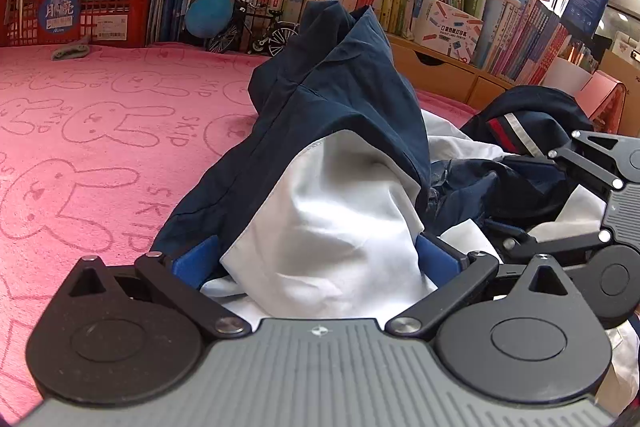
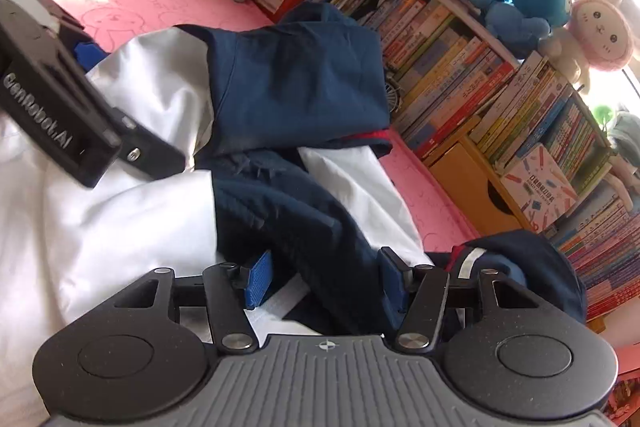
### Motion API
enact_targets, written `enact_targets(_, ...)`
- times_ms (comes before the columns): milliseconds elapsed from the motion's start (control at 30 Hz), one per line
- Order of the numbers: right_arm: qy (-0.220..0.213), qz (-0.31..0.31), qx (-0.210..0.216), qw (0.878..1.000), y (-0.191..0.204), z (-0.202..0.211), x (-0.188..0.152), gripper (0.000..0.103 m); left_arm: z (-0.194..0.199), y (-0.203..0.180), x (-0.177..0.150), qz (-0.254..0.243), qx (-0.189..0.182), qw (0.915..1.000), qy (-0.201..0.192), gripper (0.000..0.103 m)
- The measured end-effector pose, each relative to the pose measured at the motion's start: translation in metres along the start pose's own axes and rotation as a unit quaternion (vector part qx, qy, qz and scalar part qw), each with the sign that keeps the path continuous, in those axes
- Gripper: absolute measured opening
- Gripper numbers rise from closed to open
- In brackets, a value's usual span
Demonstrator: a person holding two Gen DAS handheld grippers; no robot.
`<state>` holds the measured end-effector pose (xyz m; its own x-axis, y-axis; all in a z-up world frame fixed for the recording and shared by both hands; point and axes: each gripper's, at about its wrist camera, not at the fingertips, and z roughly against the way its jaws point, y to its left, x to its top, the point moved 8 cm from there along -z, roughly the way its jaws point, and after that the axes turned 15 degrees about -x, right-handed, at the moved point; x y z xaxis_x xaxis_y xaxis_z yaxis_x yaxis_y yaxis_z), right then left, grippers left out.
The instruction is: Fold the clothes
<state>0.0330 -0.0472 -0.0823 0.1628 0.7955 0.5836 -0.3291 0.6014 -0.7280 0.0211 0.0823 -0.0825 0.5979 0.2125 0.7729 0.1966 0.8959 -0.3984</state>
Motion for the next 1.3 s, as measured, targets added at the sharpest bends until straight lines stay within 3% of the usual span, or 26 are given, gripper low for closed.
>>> enact_targets(33, -0.006, 0.008, -0.014, 1.0, 0.003, -0.006, 0.005, 0.056, 0.0, 0.0, 0.0, 0.001, 0.0, 1.0, -0.001, 0.103)
enact_targets(100, -0.018, 0.012, -0.051, 0.998, 0.003, -0.015, 0.016, 0.034, 0.001, 0.001, 0.0, 0.003, -0.002, 1.0, -0.003, 0.103)
enact_targets(133, -0.03, 0.0, -0.08, 0.996, -0.006, -0.016, 0.025, 0.015, 0.002, 0.002, 0.0, 0.007, -0.004, 0.9999, -0.006, 0.103)
enact_targets(233, -0.072, -0.059, -0.169, 0.981, -0.056, -0.015, 0.061, 0.011, 0.009, 0.009, 0.002, 0.039, -0.031, 0.9983, -0.029, 0.103)
enact_targets(367, -0.107, -0.144, -0.275, 0.944, -0.154, -0.023, 0.112, 0.01, 0.015, 0.017, 0.003, 0.073, -0.06, 0.9941, -0.053, 0.103)
enact_targets(500, -0.152, -0.218, -0.326, 0.907, -0.238, -0.043, 0.155, 0.01, 0.015, 0.014, 0.004, 0.066, -0.068, 0.9942, -0.05, 0.103)
enact_targets(567, -0.174, -0.219, -0.337, 0.899, -0.253, -0.059, 0.179, 0.01, 0.014, 0.009, 0.004, 0.054, -0.077, 0.9944, -0.047, 0.103)
enact_targets(700, -0.16, -0.222, -0.309, 0.911, -0.243, -0.123, 0.216, 0.011, 0.008, 0.004, 0.001, 0.037, -0.072, 0.9964, -0.027, 0.103)
enact_targets(800, -0.084, -0.219, -0.234, 0.943, -0.205, -0.186, 0.214, 0.013, 0.005, 0.002, 0.0, 0.032, -0.063, 0.9973, -0.02, 0.103)
enact_targets(833, -0.054, -0.223, -0.196, 0.954, -0.192, -0.202, 0.208, 0.024, 0.004, 0.001, -0.001, 0.029, -0.06, 0.9976, -0.018, 0.103)
enact_targets(867, -0.033, -0.23, -0.156, 0.96, -0.179, -0.211, 0.201, 0.042, 0.003, 0.0, -0.001, 0.027, -0.058, 0.9978, -0.017, 0.103)
enact_targets(900, -0.016, -0.24, -0.115, 0.964, -0.165, -0.218, 0.195, 0.052, 0.002, 0.0, -0.001, 0.025, -0.057, 0.9979, -0.016, 0.103)
enact_targets(933, -0.008, -0.249, -0.086, 0.965, -0.157, -0.219, 0.186, 0.07, 0.002, 0.0, -0.002, 0.024, -0.056, 0.998, -0.015, 0.103)
enact_targets(967, -0.007, -0.258, -0.067, 0.964, -0.154, -0.216, 0.177, 0.078, 0.001, -0.001, -0.002, 0.024, -0.056, 0.9981, -0.015, 0.103)
enact_targets(1100, 0.013, -0.298, -0.01, 0.955, -0.164, -0.189, 0.132, 0.091, 0.0, -0.001, -0.003, 0.021, -0.053, 0.9983, -0.013, 0.103)
enact_targets(1300, 0.069, -0.203, -0.137, 0.967, -0.192, -0.162, 0.04, 0.098, -0.004, -0.003, -0.004, 0.007, -0.039, 0.9992, -0.003, 0.103)
